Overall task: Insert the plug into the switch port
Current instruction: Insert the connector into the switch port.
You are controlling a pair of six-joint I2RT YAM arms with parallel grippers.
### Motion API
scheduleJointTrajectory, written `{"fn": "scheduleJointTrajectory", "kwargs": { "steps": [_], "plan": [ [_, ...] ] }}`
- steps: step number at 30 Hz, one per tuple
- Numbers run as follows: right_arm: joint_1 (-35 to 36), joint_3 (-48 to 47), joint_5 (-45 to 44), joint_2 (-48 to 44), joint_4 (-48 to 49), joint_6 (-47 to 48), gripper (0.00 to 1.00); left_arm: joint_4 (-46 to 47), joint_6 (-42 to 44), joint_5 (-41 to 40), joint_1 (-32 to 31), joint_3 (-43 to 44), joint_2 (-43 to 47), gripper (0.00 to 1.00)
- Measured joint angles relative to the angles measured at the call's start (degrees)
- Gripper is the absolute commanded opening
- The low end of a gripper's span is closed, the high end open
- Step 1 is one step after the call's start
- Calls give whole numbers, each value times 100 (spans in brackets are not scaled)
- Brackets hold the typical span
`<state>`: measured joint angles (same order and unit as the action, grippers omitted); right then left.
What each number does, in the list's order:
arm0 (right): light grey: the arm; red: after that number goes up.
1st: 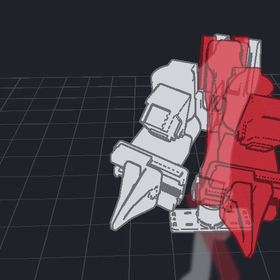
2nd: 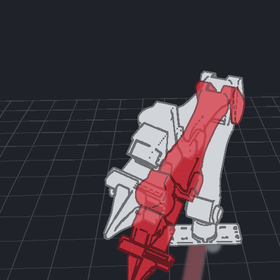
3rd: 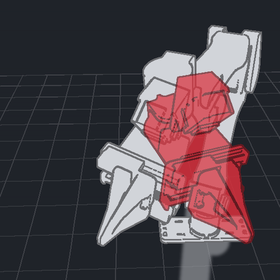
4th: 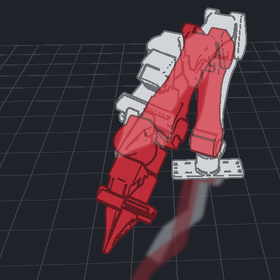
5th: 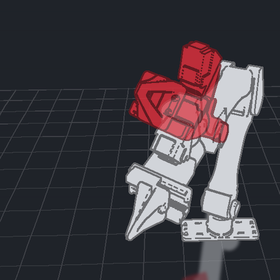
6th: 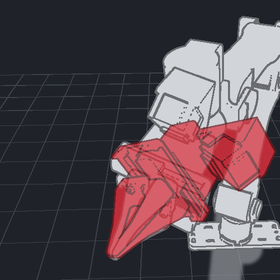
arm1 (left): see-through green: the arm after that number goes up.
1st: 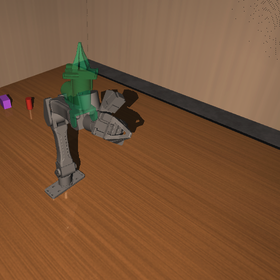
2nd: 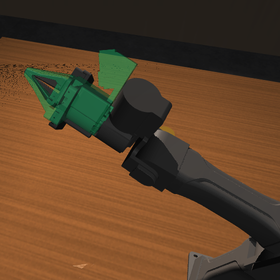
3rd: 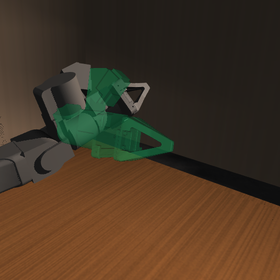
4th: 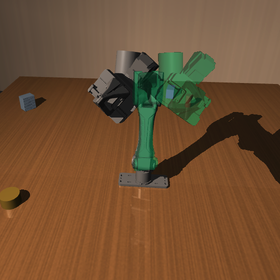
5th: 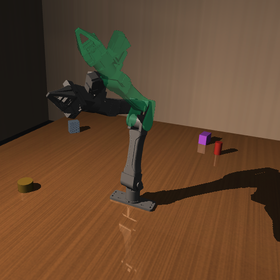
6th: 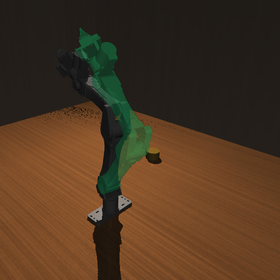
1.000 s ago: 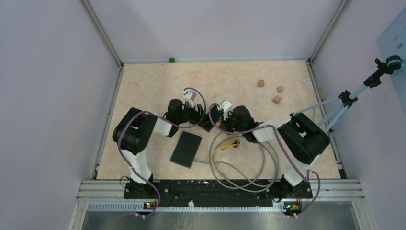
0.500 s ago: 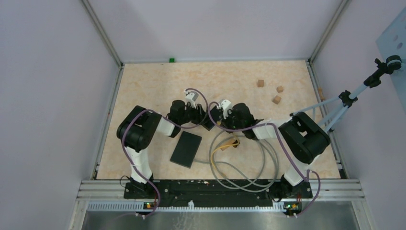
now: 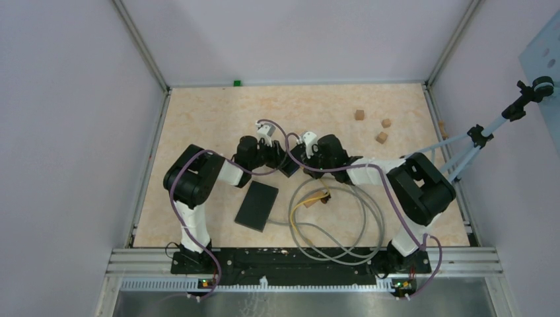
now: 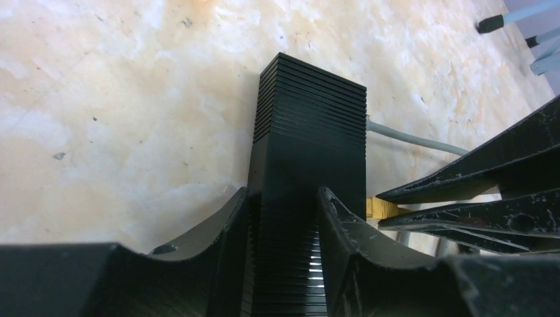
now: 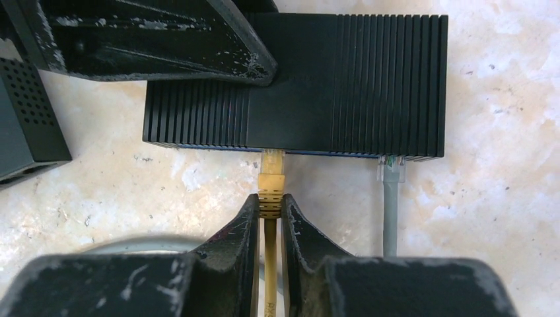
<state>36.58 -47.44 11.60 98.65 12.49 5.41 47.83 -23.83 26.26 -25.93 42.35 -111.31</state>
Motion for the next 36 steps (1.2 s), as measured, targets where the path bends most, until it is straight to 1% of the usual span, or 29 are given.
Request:
{"fn": "scheduleJointTrajectory", "kwargs": {
  "steps": [5,9,11,13,14,16,19,20,22,24,25,26,29,31,34,36],
  "plan": [
    [0,-229,-2,24,-262,2,0,52,22,-127,0,28,0,42],
    [0,-166,0,227,-15,-2,0,76,122,-179,0,28,-24,43],
    [0,-66,4,267,234,-4,0,87,144,-205,0,31,-24,45],
    [0,24,4,269,437,-4,0,92,162,-229,0,28,-24,50],
    [0,57,7,273,518,-7,2,85,175,-238,0,31,-24,52],
    [0,87,11,278,592,-4,12,42,190,-229,0,35,-20,56],
    [0,90,17,278,588,-2,20,-157,173,-94,76,70,28,60],
    [9,87,35,278,595,0,23,-201,168,-59,101,72,50,63],
    [31,85,50,264,610,-7,27,-433,151,81,229,138,111,73],
    [44,85,52,195,614,-11,30,-772,127,210,339,330,144,80],
    [42,81,55,118,573,-28,35,-966,136,221,400,470,144,83],
    [44,74,55,63,518,-42,37,-1163,136,219,470,608,144,86],
    [42,0,55,-111,254,-72,40,-1576,151,127,667,870,144,94],
    [42,-33,50,-284,2,-101,41,-1808,144,68,791,973,184,99],
    [42,-33,28,-673,-426,-118,41,-2306,151,-144,907,992,431,99],
    [42,-33,33,-973,-695,-114,39,-2717,155,-352,949,911,780,99]
  ]
}}
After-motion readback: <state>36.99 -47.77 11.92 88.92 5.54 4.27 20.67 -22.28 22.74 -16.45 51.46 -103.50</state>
